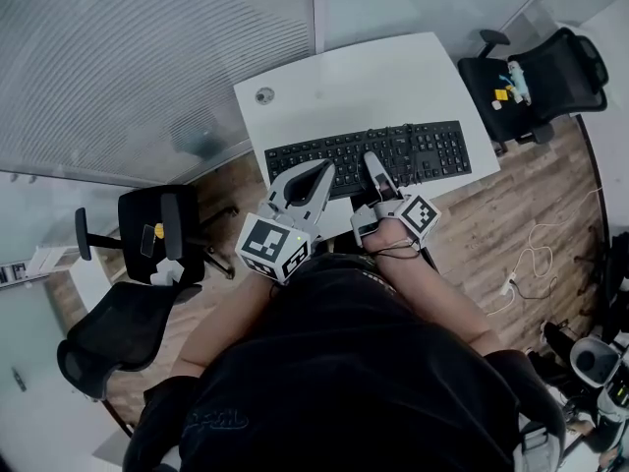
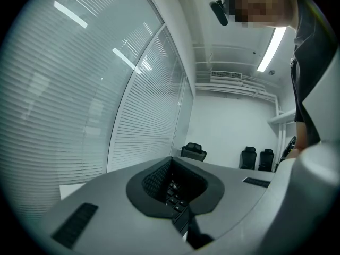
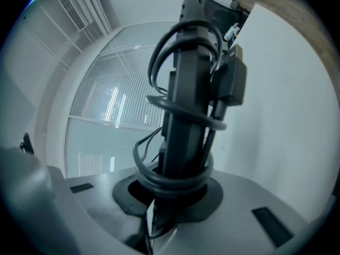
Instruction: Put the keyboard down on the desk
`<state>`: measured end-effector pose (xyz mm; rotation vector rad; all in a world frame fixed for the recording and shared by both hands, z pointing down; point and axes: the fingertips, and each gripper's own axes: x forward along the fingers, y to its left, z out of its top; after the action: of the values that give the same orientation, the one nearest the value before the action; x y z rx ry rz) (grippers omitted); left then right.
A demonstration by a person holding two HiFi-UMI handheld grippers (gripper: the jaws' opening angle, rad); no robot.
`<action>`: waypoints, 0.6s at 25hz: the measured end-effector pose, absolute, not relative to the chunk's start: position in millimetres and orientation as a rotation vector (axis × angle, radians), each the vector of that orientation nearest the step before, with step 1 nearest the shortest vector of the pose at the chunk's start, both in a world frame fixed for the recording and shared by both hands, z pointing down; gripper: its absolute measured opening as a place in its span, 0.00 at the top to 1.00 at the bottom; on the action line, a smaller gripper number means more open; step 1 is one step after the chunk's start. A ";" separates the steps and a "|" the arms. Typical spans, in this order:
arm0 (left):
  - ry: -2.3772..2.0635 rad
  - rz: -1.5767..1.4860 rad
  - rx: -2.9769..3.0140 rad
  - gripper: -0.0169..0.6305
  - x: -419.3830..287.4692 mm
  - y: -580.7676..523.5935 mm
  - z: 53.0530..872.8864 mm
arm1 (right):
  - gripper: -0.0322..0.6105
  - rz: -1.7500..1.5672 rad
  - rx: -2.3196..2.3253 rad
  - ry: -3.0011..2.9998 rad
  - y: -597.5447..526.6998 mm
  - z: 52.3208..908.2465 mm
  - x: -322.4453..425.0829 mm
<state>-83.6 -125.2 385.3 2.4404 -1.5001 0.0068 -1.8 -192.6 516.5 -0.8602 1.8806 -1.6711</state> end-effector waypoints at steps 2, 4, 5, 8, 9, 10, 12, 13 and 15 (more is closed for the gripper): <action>-1.502 0.017 2.427 0.95 -81.4 -134.4 389.2 | 0.82 -1.676 -0.860 1.889 -200.7 519.6 -1.0; -1.503 0.024 2.415 0.95 -80.3 -142.1 394.4 | 0.83 -1.681 -0.868 1.894 -207.4 525.2 -0.1; -1.503 0.028 2.410 0.95 -80.0 -144.3 397.4 | 0.83 -1.684 -0.871 1.893 -209.1 528.8 0.2; -1.496 0.043 2.396 0.95 -77.5 -151.4 407.9 | 0.83 -1.695 -0.881 1.893 -215.0 541.7 2.3; -1.492 0.050 2.390 0.95 -75.7 -156.6 411.3 | 0.83 -1.705 -0.885 1.890 -219.3 546.1 3.7; -1.488 0.056 2.382 0.95 -73.6 -162.8 414.4 | 0.83 -1.717 -0.891 1.886 -224.3 550.6 5.5; -1.480 0.068 2.367 0.95 -70.0 -174.1 420.0 | 0.82 -1.738 -0.904 1.877 -233.4 559.1 9.3; -1.476 0.074 2.360 0.95 -68.9 -178.0 422.9 | 0.83 -1.744 -0.912 1.872 -236.8 563.3 11.1; -1.468 0.084 2.347 0.95 -67.7 -183.8 429.5 | 0.82 -1.747 -0.930 1.876 -243.2 572.3 14.0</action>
<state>-67.7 -183.8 429.5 2.3473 -1.4684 0.0839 14.0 -243.2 572.3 -0.9296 1.8760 -1.7474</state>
